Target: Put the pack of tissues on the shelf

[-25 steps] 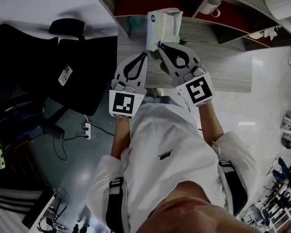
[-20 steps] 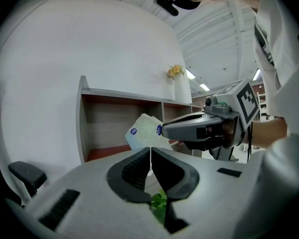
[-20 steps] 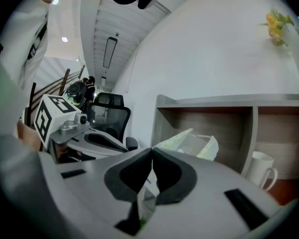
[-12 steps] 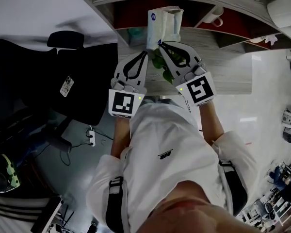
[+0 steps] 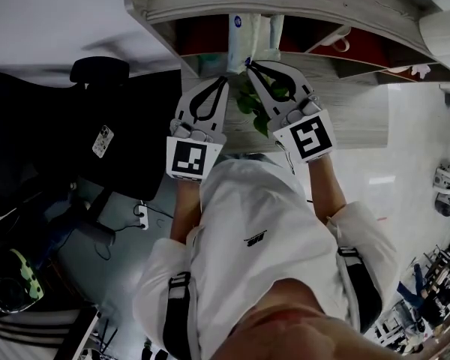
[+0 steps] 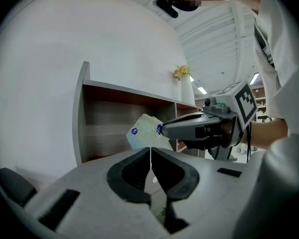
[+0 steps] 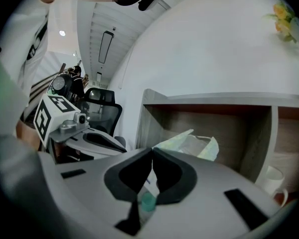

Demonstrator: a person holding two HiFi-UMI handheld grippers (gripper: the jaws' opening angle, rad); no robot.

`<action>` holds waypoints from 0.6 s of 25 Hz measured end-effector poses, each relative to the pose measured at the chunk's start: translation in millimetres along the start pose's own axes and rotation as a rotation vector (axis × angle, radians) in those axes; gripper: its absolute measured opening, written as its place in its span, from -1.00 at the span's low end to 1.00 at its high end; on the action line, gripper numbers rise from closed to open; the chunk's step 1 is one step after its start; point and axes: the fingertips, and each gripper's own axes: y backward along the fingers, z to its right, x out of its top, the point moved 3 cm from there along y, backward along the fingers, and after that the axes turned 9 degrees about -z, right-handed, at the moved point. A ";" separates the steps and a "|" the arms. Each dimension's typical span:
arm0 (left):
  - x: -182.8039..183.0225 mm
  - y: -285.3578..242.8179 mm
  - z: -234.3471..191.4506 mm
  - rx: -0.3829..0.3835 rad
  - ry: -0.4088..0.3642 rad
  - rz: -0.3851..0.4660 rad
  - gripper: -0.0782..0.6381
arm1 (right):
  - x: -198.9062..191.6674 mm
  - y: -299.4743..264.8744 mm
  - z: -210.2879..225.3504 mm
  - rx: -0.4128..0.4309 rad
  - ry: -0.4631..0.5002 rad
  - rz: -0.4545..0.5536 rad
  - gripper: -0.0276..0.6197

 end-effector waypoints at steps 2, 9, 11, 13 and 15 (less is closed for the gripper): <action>0.8 -3.1 -4.4 -0.005 -0.001 0.003 -0.69 | 0.6 -4.9 2.1 -0.003 0.002 -0.005 -0.82; 2.7 -12.9 -15.9 -0.017 0.006 0.006 -0.69 | 3.2 -18.1 11.0 -0.013 0.018 -0.021 -0.82; 2.8 -17.3 -21.6 -0.021 0.008 0.005 -0.69 | 4.2 -24.3 15.3 -0.019 0.019 -0.021 -0.82; 2.6 -21.3 -26.4 -0.025 0.008 0.005 -0.69 | 3.9 -29.8 18.8 -0.024 0.020 -0.022 -0.82; 2.3 -24.7 -29.5 -0.029 0.008 0.005 -0.69 | 2.9 -33.6 21.5 -0.027 0.024 -0.027 -0.82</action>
